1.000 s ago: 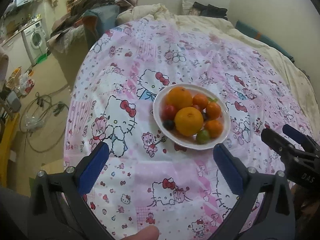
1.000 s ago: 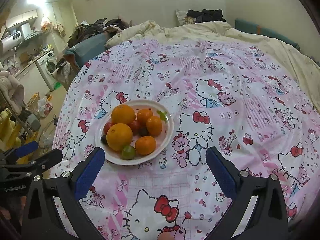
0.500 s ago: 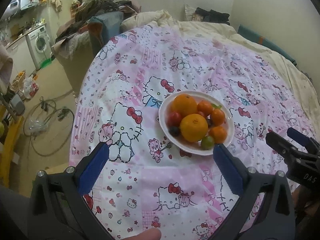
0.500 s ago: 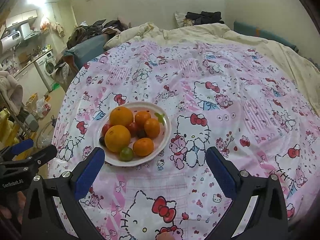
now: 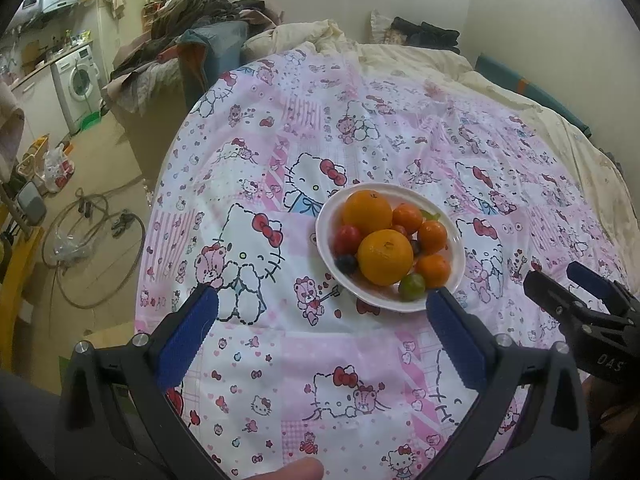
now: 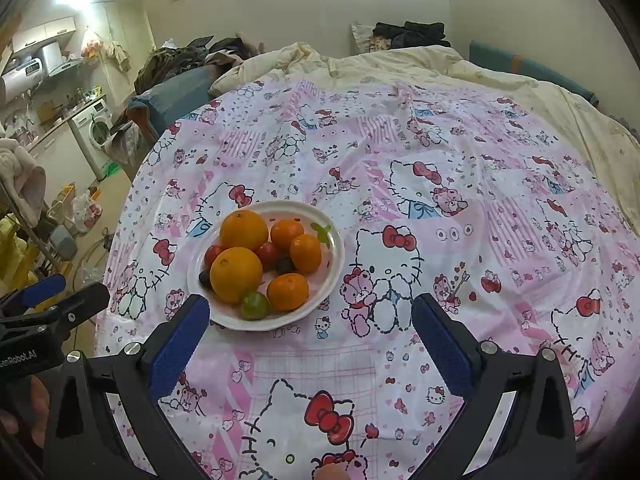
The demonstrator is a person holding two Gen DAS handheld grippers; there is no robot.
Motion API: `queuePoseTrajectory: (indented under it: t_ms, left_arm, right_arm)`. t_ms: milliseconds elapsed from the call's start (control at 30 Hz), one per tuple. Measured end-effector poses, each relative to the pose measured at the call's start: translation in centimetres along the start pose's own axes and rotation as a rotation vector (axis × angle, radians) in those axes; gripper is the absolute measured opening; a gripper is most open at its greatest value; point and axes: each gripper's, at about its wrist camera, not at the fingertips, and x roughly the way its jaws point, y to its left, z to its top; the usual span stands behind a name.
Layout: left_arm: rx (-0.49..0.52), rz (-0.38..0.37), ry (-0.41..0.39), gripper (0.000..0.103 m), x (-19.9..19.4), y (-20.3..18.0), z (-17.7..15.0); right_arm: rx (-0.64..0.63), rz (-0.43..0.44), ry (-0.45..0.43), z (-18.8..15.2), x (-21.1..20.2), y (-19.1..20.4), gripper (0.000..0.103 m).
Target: Organize fruits
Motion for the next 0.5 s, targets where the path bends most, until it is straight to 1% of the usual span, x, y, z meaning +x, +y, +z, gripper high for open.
queuePoseTrajectory:
  t_ms: [333,500]
  left_arm:
    - [-0.001,0.003,-0.002,0.103,-0.03,-0.02,-0.03]
    - [-0.003,-0.010,-0.007,0.103,-0.19,-0.18,0.09]
  right_arm:
    - [0.000,-0.001,0.000,0.04,0.05,-0.08,0.103]
    - [0.000,0.000,0.000,0.05,0.04,-0.05,0.103]
